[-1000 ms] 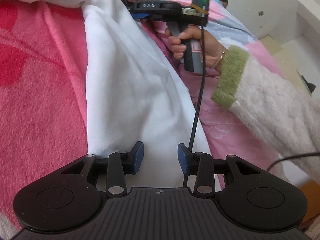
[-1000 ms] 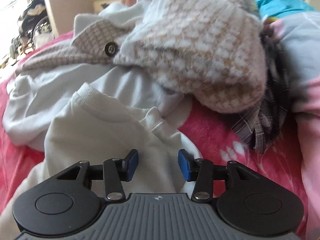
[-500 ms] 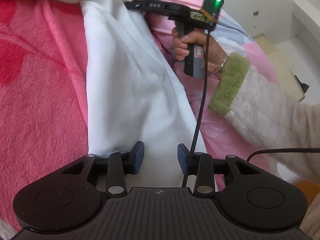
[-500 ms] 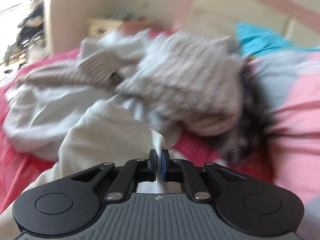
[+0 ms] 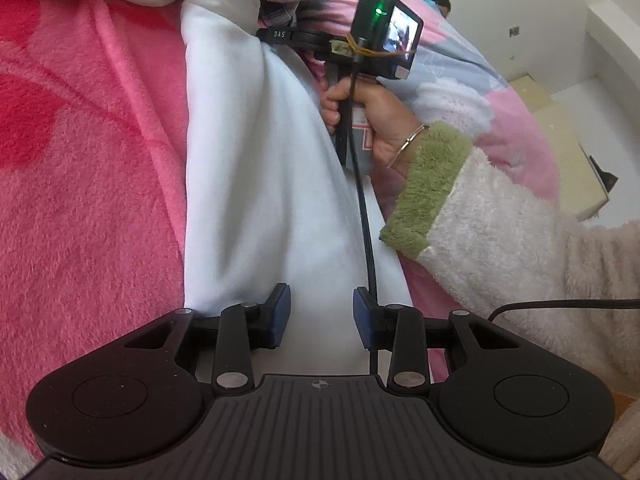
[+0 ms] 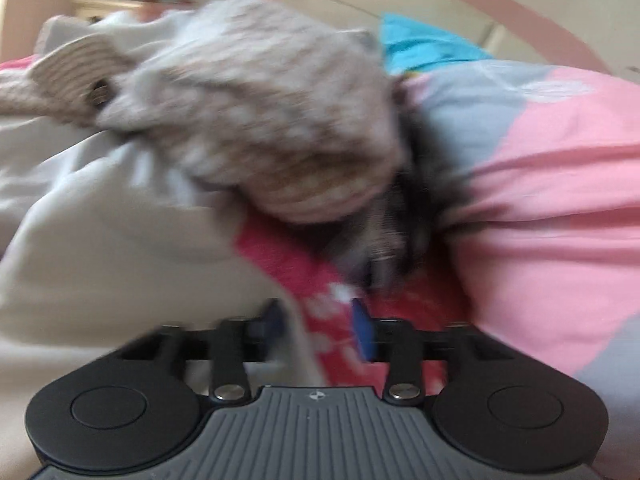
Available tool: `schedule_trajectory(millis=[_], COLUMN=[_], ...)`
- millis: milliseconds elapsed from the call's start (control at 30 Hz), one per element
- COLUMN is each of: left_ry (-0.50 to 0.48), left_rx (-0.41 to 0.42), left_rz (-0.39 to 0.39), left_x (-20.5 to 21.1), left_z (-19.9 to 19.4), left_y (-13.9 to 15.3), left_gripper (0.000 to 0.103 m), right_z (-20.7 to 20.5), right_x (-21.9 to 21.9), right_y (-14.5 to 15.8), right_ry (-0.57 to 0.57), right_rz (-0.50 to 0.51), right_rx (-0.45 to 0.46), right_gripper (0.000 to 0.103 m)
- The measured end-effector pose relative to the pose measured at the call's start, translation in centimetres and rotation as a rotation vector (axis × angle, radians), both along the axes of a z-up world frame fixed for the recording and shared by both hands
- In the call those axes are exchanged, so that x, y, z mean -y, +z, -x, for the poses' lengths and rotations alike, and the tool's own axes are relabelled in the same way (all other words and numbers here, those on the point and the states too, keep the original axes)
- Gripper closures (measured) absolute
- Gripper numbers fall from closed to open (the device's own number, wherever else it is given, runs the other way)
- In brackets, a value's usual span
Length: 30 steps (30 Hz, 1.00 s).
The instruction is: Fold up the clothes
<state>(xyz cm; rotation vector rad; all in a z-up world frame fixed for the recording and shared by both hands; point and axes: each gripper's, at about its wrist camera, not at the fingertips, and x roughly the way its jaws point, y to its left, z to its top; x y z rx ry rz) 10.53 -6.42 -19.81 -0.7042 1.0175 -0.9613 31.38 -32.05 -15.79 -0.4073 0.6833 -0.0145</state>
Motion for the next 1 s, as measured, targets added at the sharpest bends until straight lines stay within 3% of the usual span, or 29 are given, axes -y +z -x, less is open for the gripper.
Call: schedule_trajectory(millis=[133,200,300,400,567,667,700,867,1000], left_ry=[0.001,0.003,0.004,0.003,0.006,0.011,0.012,0.016,0.015], left_rx=[-0.001,0.0,-0.001,-0.008,0.003,0.017,0.02,0.026,0.02], left_rz=[0.007,0.012,0.019,0.025,0.017,0.009,0.008,0.014,0.017], left_x=[0.1,-0.1,-0.2,-0.2,-0.1,-0.6,-0.6,-0.6,-0.5], left_z=[0.0,0.1,0.0,-0.1,0.2,0.7,0.7,0.9,0.9], left_y=[-0.2,-0.4,-0.4,-0.5,-0.4,-0.5,-0.5,-0.7,-0.8], left_gripper=[0.068,0.068,0.068,0.068,0.068,0.068,0.068,0.07,0.071], right_z=[1.9,2.8,2.7,1.2,-1.9,-2.1,-1.7,-0.6,-2.2], right_x=[0.4,-0.2,-2.2,-4.5,-7.4,-6.6,-6.3,-6.5,-7.8], right_y=[3.8,5.9,7.6,6.9,3.2,2.4,2.8,4.4,2.6], right_ry=[-0.028,-0.001,0.054,0.059,-0.053,-0.103,-0.11,-0.09,-0.027], right_rz=[-0.057,-0.151,-0.352,-0.505,-0.427,-0.495,-0.505,-0.52,-0.499], right_rx=[0.058,0.053,-0.052,-0.186,-0.289,-0.29,-0.262,-0.126,-0.168], right_gripper=[0.053,0.053,0.05,0.05,0.054,0.089,0.097,0.099,0.096])
